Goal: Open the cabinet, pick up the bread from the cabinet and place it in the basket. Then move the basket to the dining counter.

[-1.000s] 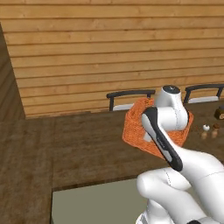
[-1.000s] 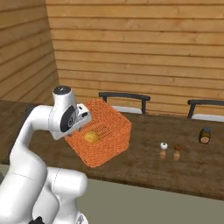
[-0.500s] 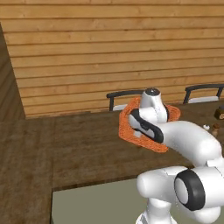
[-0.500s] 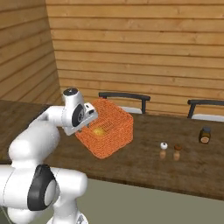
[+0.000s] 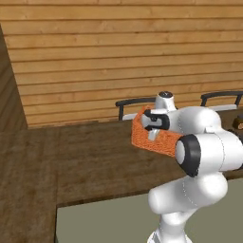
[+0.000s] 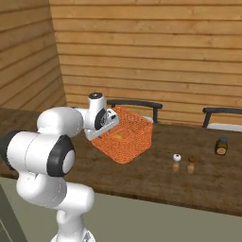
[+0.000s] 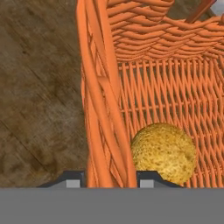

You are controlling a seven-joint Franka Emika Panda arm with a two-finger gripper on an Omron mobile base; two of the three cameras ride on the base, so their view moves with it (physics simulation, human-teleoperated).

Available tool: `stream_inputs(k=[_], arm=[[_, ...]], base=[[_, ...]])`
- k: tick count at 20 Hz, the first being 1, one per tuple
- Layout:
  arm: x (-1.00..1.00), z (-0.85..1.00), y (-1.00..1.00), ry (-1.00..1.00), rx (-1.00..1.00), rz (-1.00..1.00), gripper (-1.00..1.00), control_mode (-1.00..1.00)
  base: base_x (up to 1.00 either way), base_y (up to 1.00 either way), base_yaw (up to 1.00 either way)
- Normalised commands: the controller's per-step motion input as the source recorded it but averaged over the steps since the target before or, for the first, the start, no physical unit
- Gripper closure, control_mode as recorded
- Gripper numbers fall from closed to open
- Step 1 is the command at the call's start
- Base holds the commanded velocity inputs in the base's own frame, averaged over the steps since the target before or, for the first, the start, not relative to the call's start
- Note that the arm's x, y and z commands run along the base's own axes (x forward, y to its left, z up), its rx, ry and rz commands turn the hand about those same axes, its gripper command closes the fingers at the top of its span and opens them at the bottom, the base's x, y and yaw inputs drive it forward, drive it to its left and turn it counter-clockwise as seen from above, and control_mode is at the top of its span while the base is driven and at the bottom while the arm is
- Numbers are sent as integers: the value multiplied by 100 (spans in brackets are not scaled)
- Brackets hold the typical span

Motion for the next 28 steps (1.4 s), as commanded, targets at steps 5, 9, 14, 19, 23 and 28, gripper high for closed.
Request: stream_inputs(k=[5,9,14,19,23,28], arm=[[-3,-52,-22,0,0,0,100,-100],[0,2,0,3,0,-2,-100,-100],[-12,63,0,0,0,-4,-100,-100],[-68,93,-2,-7,0,-8,-100,-100],[-100,46,0,-10,11,-37,-100,-100],[-100,29,0,-11,18,-44,-100,-100]], base=[[0,0,0],[0,0,0],[0,0,0],[0,0,0],[0,0,0],[0,0,0]])
